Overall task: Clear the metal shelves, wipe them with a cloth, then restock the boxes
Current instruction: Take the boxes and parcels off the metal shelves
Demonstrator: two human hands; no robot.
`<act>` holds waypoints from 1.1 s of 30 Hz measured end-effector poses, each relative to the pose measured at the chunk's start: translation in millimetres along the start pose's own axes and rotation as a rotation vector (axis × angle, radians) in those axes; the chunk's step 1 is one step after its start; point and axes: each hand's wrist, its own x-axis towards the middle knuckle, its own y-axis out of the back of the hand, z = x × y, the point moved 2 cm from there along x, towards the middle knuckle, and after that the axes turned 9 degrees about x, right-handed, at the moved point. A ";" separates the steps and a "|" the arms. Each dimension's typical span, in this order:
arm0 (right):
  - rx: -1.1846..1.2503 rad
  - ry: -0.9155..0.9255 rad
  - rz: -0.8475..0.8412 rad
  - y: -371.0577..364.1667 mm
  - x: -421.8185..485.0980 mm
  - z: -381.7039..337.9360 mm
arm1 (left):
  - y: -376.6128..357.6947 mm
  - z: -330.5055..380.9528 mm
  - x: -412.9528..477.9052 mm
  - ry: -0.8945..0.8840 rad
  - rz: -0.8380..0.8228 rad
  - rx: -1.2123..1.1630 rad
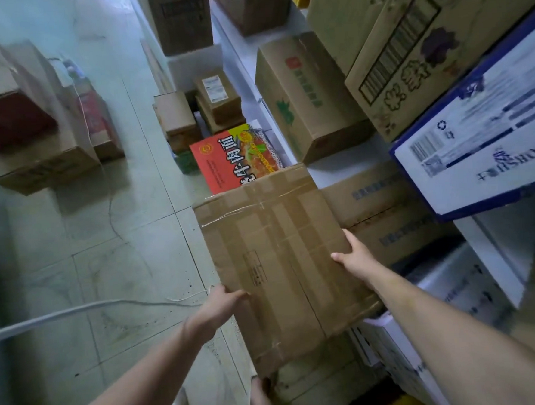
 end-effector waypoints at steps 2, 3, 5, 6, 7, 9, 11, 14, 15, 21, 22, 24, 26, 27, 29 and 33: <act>0.021 -0.003 0.023 3.2 -0.9 -1.0 | -4.3 3.9 -0.4 0.009 -0.011 0.023; 0.031 0.000 0.040 4.1 -3.9 -3.1 | -5.7 9.7 -6.1 0.008 -0.009 0.045; 0.003 0.022 0.087 3.1 -13.6 -11.1 | -3.4 22.7 -17.3 -0.010 0.024 0.071; -0.032 0.042 0.106 0.2 -22.2 -19.8 | 0.5 30.0 -24.2 -0.022 0.052 0.080; -0.066 0.062 0.121 -4.7 -29.7 -28.2 | 5.9 38.8 -31.9 -0.052 0.089 0.087; -0.107 0.131 0.132 -18.8 -52.7 -54.4 | 21.9 58.6 -54.2 -0.126 0.182 0.055; -0.148 0.217 0.127 -37.6 -73.4 -89.9 | 40.8 80.8 -76.8 -0.192 0.278 -0.045; -0.119 0.359 0.029 -73.9 -105.8 -158.9 | 80.9 111.6 -111.5 -0.316 0.367 -0.195; -0.097 0.438 -0.026 -92.3 -121.5 -191.4 | 106.0 119.5 -129.6 -0.359 0.404 -0.226; -0.025 0.835 -0.241 -190.6 -222.8 -370.6 | 268.3 148.6 -220.8 -0.674 0.618 -0.184; -0.012 0.886 -0.275 -208.3 -238.7 -396.3 | 295.9 152.4 -236.6 -0.720 0.644 -0.137; 0.020 0.963 -0.351 -246.0 -270.6 -444.9 | 353.0 152.8 -265.3 -0.791 0.729 -0.073; 0.060 1.047 -0.395 -292.4 -305.1 -497.1 | 422.9 146.1 -296.1 -0.841 0.840 -0.032; 0.088 1.077 -0.414 -311.3 -320.5 -518.9 | 453.7 144.7 -308.5 -0.866 0.870 0.000; 0.137 1.127 -0.495 -358.0 -351.5 -569.5 | 524.3 139.9 -338.0 -0.896 0.948 0.039; 0.132 1.260 -0.571 -432.9 -416.9 -650.3 | 638.1 128.2 -400.8 -0.934 1.100 0.056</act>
